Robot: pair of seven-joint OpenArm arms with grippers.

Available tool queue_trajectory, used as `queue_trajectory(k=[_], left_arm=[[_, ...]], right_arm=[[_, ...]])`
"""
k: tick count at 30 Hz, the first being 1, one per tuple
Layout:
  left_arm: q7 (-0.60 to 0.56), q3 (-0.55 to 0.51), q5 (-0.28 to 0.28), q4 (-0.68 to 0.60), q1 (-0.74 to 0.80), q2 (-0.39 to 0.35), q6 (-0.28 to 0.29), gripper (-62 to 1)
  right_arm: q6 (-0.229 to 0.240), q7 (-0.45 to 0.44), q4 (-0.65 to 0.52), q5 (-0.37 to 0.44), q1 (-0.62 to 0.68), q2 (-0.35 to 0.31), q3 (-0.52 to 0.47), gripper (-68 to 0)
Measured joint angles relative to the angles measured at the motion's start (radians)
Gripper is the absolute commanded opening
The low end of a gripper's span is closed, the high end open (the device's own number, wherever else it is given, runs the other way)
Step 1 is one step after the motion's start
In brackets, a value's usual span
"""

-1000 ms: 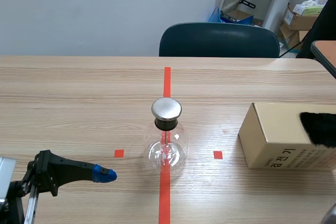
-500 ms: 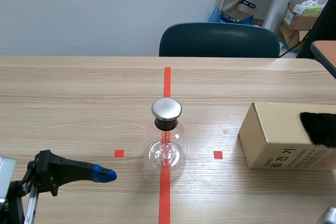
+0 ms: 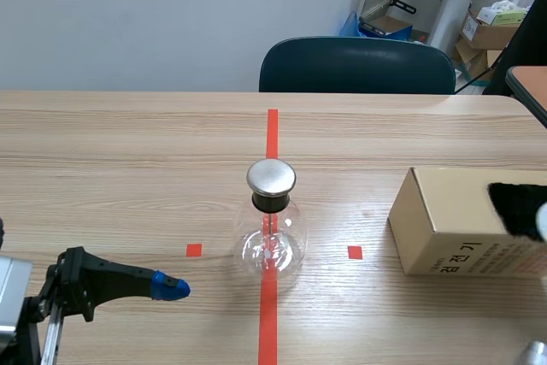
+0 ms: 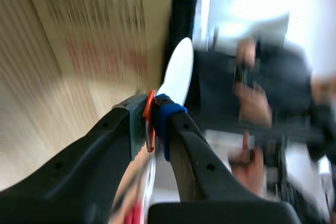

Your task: Do the electroscope experiment

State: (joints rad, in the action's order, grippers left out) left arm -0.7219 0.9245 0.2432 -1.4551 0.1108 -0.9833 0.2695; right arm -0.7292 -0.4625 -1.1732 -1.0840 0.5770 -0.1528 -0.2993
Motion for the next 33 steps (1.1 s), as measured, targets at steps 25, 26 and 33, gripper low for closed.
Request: queue_trajectory(k=[25,26,33], left_arm=[[0.000,0.000,0.000,0.000,0.000,0.000,0.000,-11.9],[0.000,0.000,0.000,0.000,0.000,0.000,0.000,-11.9],[0.076,0.000,-0.008,0.000,0.000,0.046,-0.062,-45.1]], right_arm=[[0.000,-0.175,0.000,-0.001,0.000,0.000,0.000,-66.9],[0.000,-0.184,0.000,-0.001,0.000,0.000,0.000,-66.9],[0.000,-0.225,0.000,-0.001,0.000,0.000,0.000,-66.9]])
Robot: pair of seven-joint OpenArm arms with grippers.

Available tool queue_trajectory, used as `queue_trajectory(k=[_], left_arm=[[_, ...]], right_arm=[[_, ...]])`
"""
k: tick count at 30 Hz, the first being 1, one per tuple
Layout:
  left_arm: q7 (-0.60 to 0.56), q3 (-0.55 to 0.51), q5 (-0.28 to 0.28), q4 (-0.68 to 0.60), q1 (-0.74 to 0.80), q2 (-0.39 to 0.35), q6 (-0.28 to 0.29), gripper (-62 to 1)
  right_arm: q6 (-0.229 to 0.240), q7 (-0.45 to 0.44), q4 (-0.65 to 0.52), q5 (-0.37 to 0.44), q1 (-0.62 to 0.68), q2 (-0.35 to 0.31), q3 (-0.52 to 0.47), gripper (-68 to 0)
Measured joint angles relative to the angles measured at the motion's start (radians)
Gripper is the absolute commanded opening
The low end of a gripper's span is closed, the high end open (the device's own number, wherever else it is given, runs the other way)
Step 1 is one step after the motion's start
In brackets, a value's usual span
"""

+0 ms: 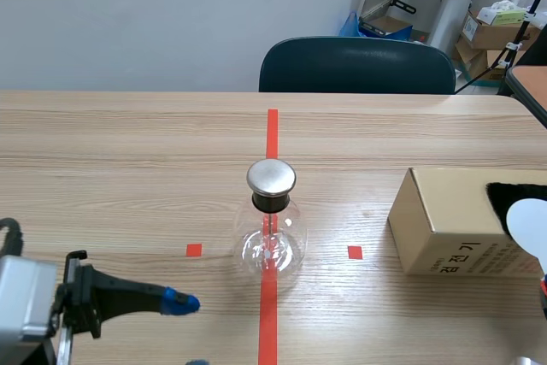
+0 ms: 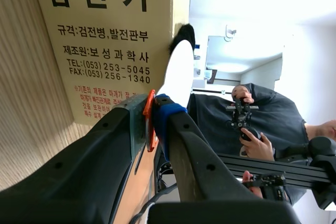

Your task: Do the electroscope experiment

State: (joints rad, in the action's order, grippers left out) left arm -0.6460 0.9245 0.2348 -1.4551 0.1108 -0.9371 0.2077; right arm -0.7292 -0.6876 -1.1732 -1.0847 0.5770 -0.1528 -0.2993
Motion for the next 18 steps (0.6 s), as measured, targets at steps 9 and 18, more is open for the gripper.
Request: queue_trajectory(k=[9,18], left_arm=[[0.065,0.000,0.001,0.031,-0.058,0.100,-0.059,-55.7],[0.082,0.000,0.001,0.238,-0.193,0.243,-0.066,-57.8]], right_arm=[[0.004,0.000,-0.022,0.034,0.003,0.000,0.000,-66.9],[0.115,0.091,-0.348,0.043,0.047,0.000,-0.003,-66.9]])
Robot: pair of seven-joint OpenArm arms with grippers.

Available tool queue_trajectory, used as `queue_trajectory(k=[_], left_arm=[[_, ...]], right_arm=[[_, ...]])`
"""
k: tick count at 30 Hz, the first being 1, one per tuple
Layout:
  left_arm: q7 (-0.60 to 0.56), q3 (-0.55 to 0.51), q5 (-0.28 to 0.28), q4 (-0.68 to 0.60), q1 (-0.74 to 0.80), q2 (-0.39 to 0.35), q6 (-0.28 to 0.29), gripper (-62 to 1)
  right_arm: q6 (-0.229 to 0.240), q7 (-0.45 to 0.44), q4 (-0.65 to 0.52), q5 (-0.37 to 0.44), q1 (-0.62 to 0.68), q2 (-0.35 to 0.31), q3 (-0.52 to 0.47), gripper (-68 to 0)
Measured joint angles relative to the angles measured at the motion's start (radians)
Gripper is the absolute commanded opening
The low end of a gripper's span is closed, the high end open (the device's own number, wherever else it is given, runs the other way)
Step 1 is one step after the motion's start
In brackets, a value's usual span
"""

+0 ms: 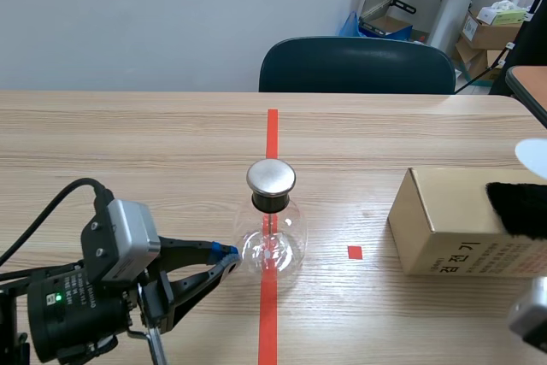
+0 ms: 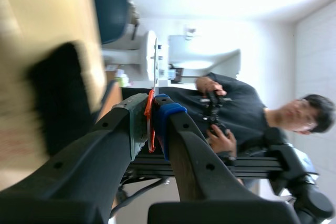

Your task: Do the electroscope experiment

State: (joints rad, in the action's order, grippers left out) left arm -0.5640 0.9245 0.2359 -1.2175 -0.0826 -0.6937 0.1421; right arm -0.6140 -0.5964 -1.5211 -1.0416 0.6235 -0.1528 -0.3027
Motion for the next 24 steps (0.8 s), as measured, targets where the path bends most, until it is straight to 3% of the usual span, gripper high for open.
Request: queue_trajectory(k=[3,8,13,17,22,24], left_arm=[[0.000,0.000,0.007,0.068,-0.031,0.037,0.000,-57.8],[0.000,0.000,0.007,0.170,-0.066,0.088,-0.002,-57.8],[0.000,0.000,0.007,0.259,-0.099,0.138,-0.019,-57.8],[-0.004,0.000,0.007,0.312,-0.122,0.166,-0.019,-57.8],[-0.030,0.000,0.007,0.357,-0.136,0.182,-0.015,-57.8],[-0.040,0.000,0.007,0.373,-0.139,0.190,-0.015,-57.8]], right_arm=[[0.057,0.032,-0.106,0.014,0.001,0.000,0.000,-66.9],[0.100,0.116,-0.233,0.037,0.000,-0.012,0.053,-66.9],[0.099,0.237,-0.270,0.005,-0.013,-0.060,0.204,-66.9],[0.052,0.327,-0.270,-0.043,-0.031,-0.096,0.312,-66.9],[0.041,0.411,-0.268,-0.102,-0.032,-0.120,0.419,-66.9],[0.013,0.430,-0.267,-0.128,-0.032,-0.122,0.449,-66.9]])
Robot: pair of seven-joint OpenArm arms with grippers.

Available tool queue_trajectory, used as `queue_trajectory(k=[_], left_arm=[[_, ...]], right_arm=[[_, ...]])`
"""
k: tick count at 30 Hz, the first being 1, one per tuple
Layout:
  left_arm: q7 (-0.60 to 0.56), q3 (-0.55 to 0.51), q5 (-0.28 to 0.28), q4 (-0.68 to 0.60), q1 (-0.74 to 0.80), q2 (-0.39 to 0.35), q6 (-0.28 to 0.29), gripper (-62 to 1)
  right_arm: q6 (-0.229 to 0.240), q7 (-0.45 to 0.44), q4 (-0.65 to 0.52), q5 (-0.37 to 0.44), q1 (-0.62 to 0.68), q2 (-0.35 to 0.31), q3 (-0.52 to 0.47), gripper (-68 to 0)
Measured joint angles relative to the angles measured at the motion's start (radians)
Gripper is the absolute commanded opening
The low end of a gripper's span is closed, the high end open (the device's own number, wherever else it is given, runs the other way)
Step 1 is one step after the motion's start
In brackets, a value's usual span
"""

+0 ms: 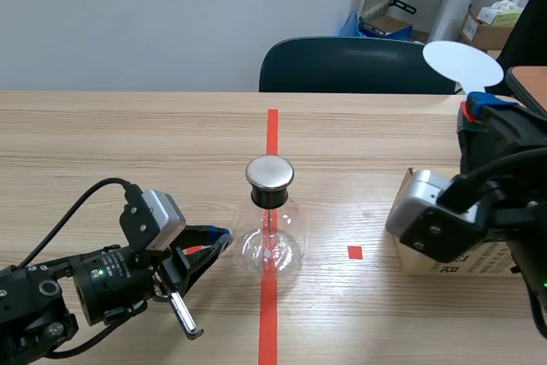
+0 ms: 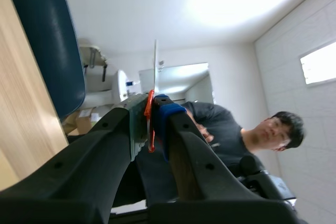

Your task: Do the electroscope experiment

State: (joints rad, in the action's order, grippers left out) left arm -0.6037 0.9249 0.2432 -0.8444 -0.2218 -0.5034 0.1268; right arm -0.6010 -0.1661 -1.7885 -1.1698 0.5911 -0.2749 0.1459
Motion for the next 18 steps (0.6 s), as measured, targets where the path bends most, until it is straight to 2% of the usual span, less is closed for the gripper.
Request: queue_trajectory(k=[8,12,15,18], left_arm=[[-0.021,0.005,-0.008,0.019,0.000,-0.008,-0.003,-57.8],[-0.138,0.005,0.001,0.018,0.000,-0.071,0.045,-57.8],[-0.142,0.005,0.011,0.017,0.000,-0.109,0.067,-57.8],[-0.134,0.005,0.011,0.017,0.000,-0.110,0.069,-57.8]], right_arm=[[-0.005,0.077,0.016,-0.081,0.000,0.000,0.098,-66.9],[-0.004,0.103,0.050,-0.111,0.000,0.000,0.139,-66.9],[-0.004,0.118,0.083,-0.132,0.000,0.000,0.156,-66.9],[-0.004,0.151,0.124,-0.144,-0.013,0.000,0.177,-66.9]])
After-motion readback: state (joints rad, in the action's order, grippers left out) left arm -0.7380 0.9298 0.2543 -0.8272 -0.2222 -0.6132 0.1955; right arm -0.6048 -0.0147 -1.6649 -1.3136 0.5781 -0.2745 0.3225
